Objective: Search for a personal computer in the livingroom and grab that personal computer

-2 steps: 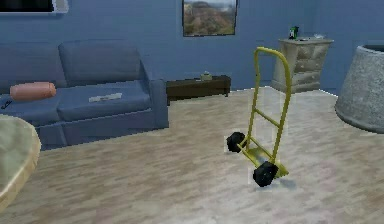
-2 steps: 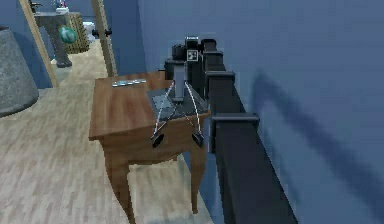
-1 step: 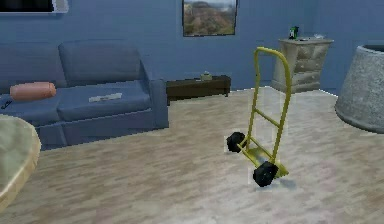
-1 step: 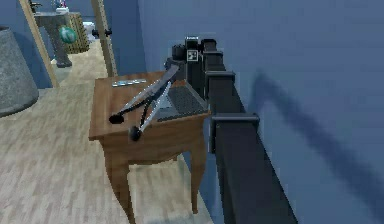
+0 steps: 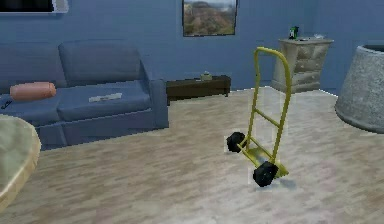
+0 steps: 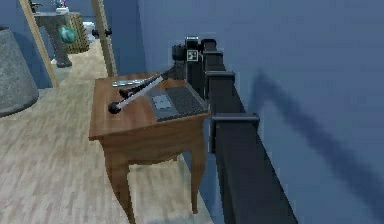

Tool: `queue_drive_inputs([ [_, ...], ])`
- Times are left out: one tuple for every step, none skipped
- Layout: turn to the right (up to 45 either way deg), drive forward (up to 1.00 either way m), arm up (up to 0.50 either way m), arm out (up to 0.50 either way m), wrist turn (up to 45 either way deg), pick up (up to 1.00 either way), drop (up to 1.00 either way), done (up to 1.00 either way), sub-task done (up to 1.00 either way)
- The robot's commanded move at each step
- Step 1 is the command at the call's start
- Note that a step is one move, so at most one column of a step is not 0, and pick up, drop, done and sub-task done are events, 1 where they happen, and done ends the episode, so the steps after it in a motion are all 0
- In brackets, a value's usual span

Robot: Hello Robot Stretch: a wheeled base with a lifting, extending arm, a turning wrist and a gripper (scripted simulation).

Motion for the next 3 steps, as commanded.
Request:
queue_drive_inputs([
  [0.0,0.0,0.0,0.0,45.0,0.0,0.0,0.0,0.0],
  [0.0,0.0,0.0,0.0,3.0,0.0,0.0,0.0,0.0],
  [0.0,0.0,-0.18,0.0,0.0,0.0,0.0,0.0,0.0],
])
